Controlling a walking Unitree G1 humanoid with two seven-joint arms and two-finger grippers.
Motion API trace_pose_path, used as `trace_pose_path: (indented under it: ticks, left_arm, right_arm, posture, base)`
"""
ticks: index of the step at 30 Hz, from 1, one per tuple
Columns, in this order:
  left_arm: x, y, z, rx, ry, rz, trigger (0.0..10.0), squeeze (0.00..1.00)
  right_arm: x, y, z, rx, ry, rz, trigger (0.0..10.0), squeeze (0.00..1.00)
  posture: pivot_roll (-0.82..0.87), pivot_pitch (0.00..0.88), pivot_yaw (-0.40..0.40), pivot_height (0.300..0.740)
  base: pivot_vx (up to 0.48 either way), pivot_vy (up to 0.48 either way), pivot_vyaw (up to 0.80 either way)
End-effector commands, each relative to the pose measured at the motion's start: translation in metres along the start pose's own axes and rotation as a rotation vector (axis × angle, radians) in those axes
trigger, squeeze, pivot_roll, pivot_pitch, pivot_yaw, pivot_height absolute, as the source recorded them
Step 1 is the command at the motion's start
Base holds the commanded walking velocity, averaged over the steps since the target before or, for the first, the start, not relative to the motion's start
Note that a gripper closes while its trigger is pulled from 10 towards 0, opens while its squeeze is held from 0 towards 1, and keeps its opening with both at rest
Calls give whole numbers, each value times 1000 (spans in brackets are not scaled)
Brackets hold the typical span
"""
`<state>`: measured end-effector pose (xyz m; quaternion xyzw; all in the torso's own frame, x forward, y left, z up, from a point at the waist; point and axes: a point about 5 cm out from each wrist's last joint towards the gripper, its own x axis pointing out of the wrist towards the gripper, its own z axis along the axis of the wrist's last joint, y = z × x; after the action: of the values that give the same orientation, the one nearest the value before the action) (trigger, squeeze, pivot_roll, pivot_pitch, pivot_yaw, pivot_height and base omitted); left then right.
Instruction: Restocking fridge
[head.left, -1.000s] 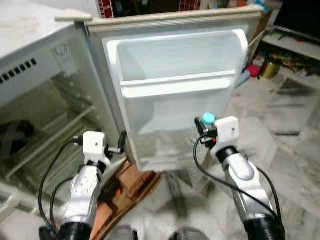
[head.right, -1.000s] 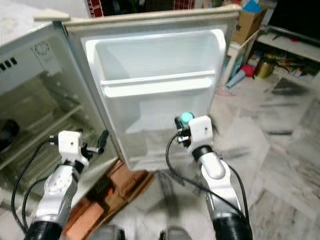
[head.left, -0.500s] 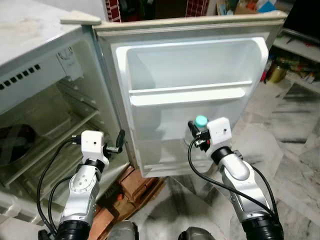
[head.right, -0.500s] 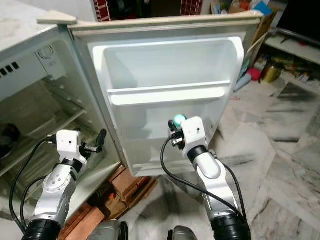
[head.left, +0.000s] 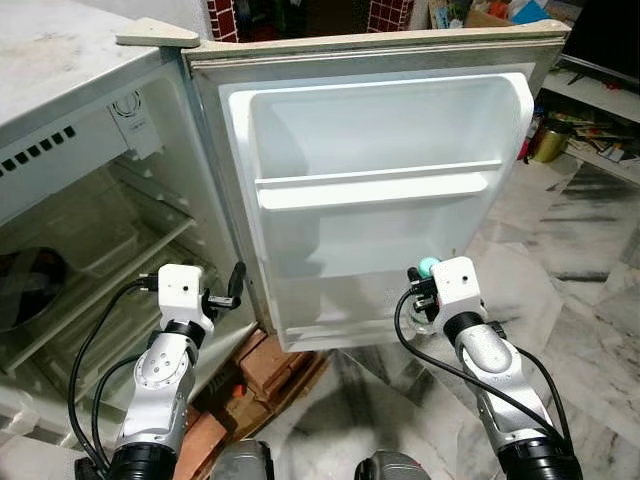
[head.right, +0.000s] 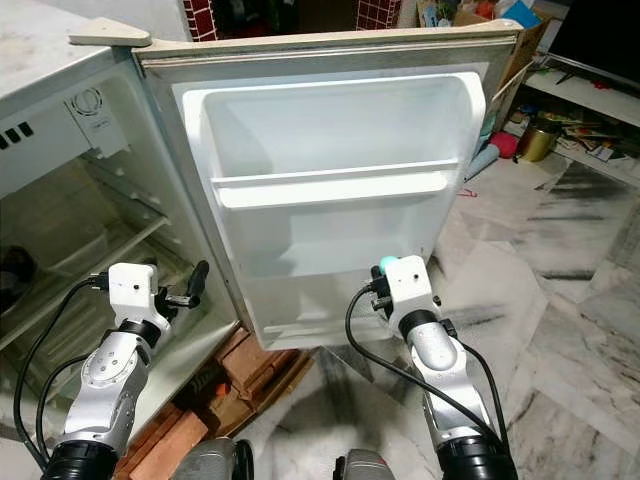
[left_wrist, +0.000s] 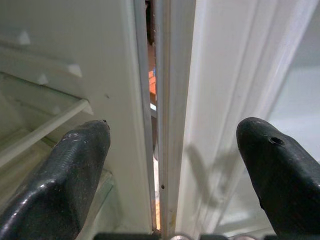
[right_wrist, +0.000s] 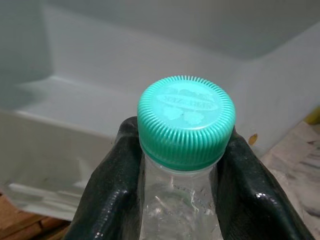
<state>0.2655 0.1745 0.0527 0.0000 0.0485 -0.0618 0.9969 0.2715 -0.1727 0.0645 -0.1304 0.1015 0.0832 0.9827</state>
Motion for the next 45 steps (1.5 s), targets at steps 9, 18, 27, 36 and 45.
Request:
trace_pose_path:
  ticks: [9, 18, 27, 36, 45]
  left_arm:
    - [-4, 7, 0, 25, 9, 16, 10000, 0]
    - [-3, 5, 0, 31, 11, 13, 10000, 0]
    - [-13, 14, -8, 59, 57, -1, 10000, 0]
    - [-16, 16, -6, 68, 48, -24, 10000, 0]
    - [-12, 12, -2, 68, 27, -38, 10000, 0]
  right_arm:
    - [4, -4, 4, 6, -38, -27, 10000, 0]
    - [4, -2, 2, 8, -37, -22, 10000, 0]
    - [5, 4, 1, 4, -43, -1, 10000, 0]
    - [6, 16, 3, 21, -65, 61, 10000, 0]
    - [5, 18, 2, 28, -68, 66, 10000, 0]
  posture:
    - [-3, 78, 7, 715]
    - [-6, 82, 11, 660]
    - [6, 81, 14, 655]
    - [8, 82, 17, 655]
    - [8, 85, 21, 655]
  base:
    - [0, 0, 0]
    - [0, 0, 0]
    - [0, 0, 0]
    - [0, 0, 0]
    - [167, 0, 0]
